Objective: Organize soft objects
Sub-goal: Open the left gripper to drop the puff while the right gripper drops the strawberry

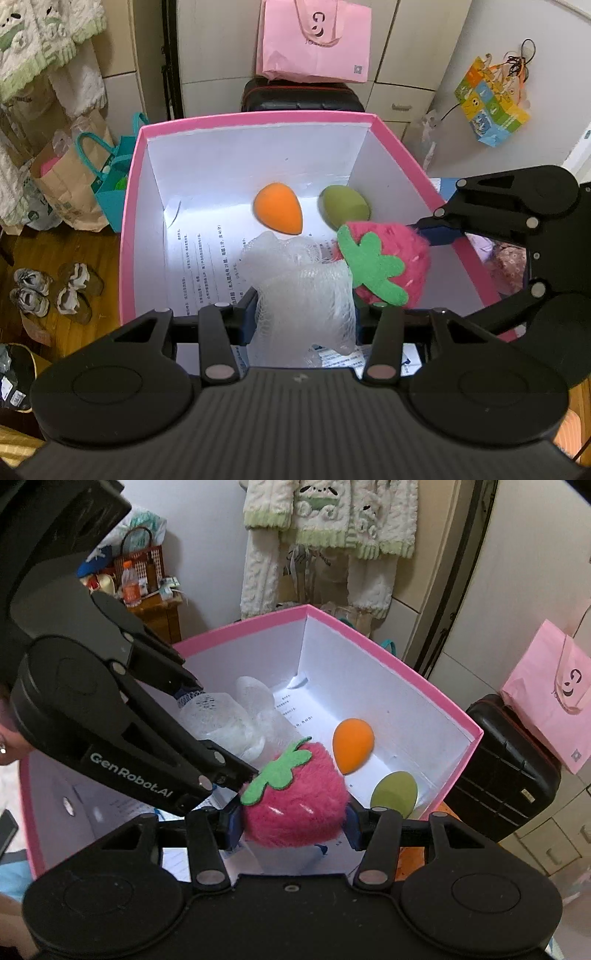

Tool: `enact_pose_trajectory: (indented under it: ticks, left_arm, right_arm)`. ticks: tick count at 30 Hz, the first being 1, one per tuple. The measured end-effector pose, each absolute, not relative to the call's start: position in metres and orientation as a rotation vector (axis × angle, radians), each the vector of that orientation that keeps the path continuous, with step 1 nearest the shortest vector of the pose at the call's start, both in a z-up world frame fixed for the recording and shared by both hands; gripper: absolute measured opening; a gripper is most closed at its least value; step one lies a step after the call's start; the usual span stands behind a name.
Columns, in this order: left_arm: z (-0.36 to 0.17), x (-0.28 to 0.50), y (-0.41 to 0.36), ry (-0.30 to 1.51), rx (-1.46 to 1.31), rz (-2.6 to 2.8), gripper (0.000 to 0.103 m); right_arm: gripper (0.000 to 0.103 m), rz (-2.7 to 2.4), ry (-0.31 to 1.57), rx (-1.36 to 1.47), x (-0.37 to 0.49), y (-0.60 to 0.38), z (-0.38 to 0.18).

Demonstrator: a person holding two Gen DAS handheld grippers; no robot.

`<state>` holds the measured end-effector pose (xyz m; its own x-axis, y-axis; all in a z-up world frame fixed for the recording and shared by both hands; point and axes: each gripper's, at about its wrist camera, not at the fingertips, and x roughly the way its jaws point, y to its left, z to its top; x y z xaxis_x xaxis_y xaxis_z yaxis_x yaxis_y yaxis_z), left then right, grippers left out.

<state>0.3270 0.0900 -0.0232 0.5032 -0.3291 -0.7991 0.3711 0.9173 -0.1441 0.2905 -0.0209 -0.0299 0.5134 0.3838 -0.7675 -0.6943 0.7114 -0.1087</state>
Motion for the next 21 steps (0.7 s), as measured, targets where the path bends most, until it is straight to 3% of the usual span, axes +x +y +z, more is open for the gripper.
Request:
enact_pose_trajectory:
  ticks: [5, 9, 21]
  left_arm:
    - [-0.018, 0.321, 0.095, 0.926, 0.036, -0.409, 0.057]
    - [-0.006, 0.307, 0.101, 0.895, 0.018, -0.426, 0.062]
    - [0.043, 0.232, 0.111, 0.766, 0.075, -0.455, 0.065]
  right_arm:
    - [0.072, 0.654, 0.781, -0.458, 0.288, -0.017, -0.032]
    - [0.074, 0.636, 0.753, -0.466, 0.276, -0.017, -0.027]
    - [0.075, 0.583, 0.675, -0.410, 0.216, -0.031, 0.008]
